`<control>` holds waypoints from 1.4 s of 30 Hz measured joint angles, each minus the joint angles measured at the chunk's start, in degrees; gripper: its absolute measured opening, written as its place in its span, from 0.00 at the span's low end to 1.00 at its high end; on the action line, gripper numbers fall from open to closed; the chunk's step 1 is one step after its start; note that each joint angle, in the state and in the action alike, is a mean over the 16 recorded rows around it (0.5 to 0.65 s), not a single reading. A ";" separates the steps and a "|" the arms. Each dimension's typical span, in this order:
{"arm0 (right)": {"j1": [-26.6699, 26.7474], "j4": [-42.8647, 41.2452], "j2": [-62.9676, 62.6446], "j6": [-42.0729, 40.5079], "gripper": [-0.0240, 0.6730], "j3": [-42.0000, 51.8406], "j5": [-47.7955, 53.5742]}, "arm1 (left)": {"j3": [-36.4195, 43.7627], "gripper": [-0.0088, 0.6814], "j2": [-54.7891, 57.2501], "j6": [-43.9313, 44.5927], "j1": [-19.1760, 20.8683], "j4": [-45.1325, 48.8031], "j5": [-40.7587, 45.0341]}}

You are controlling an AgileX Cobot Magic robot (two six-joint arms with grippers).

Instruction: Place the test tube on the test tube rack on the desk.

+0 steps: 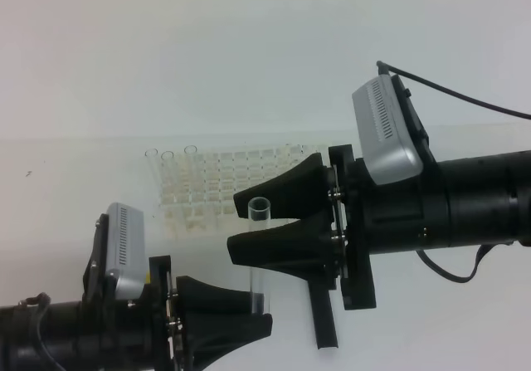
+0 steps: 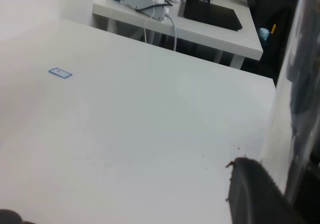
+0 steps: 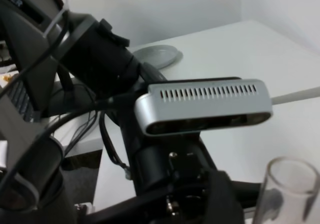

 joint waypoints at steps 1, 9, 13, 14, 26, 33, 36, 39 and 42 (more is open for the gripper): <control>0.01 0.00 0.05 -0.21 0.63 -0.06 -0.08 | 0.00 0.18 0.00 0.01 0.00 0.00 0.00; 0.06 0.00 0.71 -2.14 0.62 -0.27 -0.74 | 0.00 0.18 0.00 0.05 0.00 0.00 0.00; 0.11 0.01 1.16 -2.66 0.62 -0.31 -0.93 | 0.00 0.18 0.00 0.05 0.00 0.00 0.00; 0.12 0.01 1.25 -2.74 0.62 -0.34 -0.96 | 0.01 0.18 0.00 0.05 0.00 -0.41 0.00; 0.32 -0.02 1.77 -2.86 0.56 -0.78 -0.61 | 0.03 0.17 0.00 0.03 0.00 -1.24 -0.01; 0.46 -0.21 1.77 -2.39 0.38 -0.91 0.29 | 0.01 0.17 0.00 -0.01 0.00 -0.41 -0.06; 0.49 -0.30 1.77 -2.19 0.31 -0.91 0.68 | 0.00 0.18 0.00 -0.02 0.00 0.00 -0.51; 0.52 -0.38 1.77 -2.02 0.24 -0.91 1.03 | -0.02 0.18 0.00 -0.11 0.00 0.83 -0.53; 0.54 -0.42 1.77 -1.83 0.21 -0.91 1.19 | -0.02 0.18 0.00 -0.19 0.00 0.84 -0.55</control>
